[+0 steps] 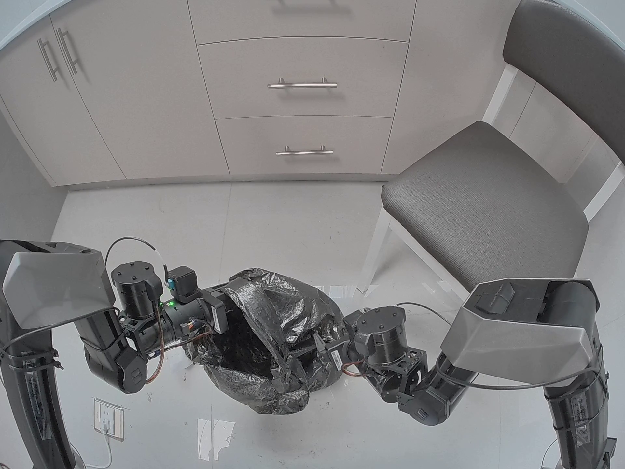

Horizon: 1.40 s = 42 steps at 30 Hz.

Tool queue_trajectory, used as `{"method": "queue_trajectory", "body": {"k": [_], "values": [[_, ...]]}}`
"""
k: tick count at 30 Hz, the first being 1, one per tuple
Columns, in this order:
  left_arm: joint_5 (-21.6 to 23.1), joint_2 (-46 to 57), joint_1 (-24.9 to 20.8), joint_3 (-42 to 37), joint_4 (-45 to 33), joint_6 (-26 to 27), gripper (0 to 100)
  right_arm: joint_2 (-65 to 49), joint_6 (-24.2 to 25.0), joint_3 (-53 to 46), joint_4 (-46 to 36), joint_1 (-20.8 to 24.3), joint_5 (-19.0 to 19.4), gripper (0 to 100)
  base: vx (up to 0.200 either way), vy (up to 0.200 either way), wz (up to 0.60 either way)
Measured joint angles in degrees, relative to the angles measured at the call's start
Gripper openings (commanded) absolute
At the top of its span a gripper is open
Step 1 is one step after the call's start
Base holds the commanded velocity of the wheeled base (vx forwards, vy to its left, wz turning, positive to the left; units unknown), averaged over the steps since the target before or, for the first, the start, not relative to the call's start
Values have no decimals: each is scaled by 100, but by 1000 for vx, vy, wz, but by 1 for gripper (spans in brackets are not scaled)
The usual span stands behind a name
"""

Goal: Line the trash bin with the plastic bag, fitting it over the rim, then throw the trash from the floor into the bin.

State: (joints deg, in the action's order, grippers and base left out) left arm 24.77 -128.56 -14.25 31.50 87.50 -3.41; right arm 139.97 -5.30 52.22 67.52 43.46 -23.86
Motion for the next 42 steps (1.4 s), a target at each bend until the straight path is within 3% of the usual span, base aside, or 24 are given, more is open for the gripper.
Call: {"method": "queue_trajectory", "body": {"k": [7, 27, 42], "values": [[2, 0, 6, -2, 0, 0, 0, -34, 345, 422, 20, -71, -491, 100, 0, 0, 0], [0, -7, 0, 6, 0, 0, 0, 137, 356, 817, -24, -336, -668, 100, 0, 0, 0], [-1, -7, -7, -5, 0, -6, 0, 642, 375, 878, -33, 201, -639, 100, 0, 0, 0]]}}
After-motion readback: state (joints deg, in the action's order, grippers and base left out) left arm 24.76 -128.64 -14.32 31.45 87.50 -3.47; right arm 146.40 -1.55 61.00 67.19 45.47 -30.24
